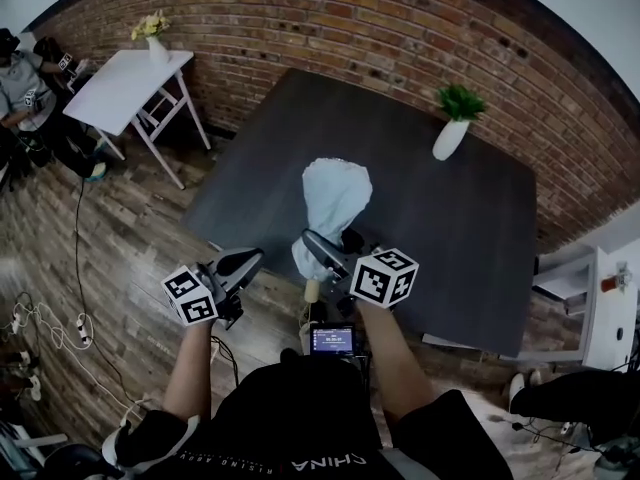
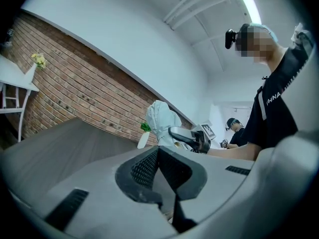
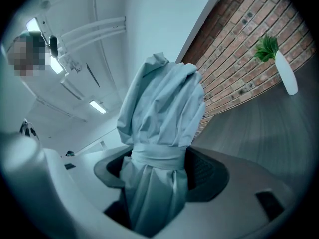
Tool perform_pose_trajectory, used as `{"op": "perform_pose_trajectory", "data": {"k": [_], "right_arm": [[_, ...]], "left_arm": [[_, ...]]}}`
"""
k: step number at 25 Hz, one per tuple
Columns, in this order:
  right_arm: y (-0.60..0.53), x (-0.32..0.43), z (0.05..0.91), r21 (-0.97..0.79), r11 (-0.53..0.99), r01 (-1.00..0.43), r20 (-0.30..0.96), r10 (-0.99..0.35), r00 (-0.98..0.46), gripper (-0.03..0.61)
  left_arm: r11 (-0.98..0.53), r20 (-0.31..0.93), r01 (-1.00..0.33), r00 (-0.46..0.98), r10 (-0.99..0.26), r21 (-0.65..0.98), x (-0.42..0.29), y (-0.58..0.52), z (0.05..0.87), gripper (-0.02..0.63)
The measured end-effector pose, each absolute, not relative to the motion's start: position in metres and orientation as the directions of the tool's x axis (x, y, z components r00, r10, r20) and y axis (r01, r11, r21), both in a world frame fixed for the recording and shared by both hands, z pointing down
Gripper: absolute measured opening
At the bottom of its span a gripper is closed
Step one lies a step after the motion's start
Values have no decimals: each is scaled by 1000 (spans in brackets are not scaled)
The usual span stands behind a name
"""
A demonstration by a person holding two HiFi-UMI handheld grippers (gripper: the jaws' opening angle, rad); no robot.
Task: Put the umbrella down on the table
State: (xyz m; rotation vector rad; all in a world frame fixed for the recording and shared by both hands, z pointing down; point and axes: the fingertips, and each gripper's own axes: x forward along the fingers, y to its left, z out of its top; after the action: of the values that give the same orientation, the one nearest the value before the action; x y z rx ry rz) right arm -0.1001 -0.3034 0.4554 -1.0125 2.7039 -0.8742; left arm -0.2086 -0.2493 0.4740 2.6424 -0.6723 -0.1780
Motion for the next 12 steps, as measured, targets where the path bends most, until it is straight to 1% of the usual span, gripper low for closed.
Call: {"op": "perform_pose_trajectory", "data": {"k": [4,12], "right_arm": [[-338,-110,454,-562,619,-548,74,-623,-779,307],[-407,-109,452,-576,630,-521,70,-597,-799,307]], "left_arm": [[-787,-9,-458,862,-506,413,-217,-285,474,2],[-778,12,-485,851,-525,400,-212,-347,474,2]]}}
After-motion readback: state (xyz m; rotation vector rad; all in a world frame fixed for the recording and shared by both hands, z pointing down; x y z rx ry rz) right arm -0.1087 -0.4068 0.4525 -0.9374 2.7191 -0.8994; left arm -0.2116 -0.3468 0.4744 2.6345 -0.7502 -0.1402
